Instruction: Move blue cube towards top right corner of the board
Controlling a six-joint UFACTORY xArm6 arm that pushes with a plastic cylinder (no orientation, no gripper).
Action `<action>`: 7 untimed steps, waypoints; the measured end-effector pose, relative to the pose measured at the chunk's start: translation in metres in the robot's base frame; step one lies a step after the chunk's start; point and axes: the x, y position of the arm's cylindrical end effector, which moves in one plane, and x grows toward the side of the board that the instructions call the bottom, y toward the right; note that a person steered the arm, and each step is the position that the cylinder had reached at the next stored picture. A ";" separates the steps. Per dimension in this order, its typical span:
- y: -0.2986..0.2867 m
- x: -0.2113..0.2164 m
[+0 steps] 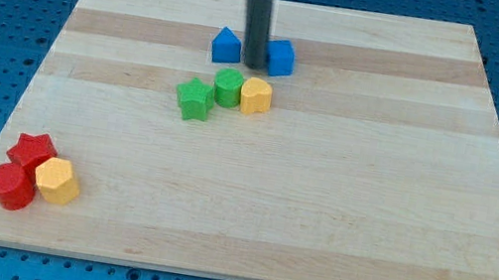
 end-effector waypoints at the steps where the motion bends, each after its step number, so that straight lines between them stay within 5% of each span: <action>1: 0.052 -0.025; 5: 0.066 0.013; 7: 0.120 -0.058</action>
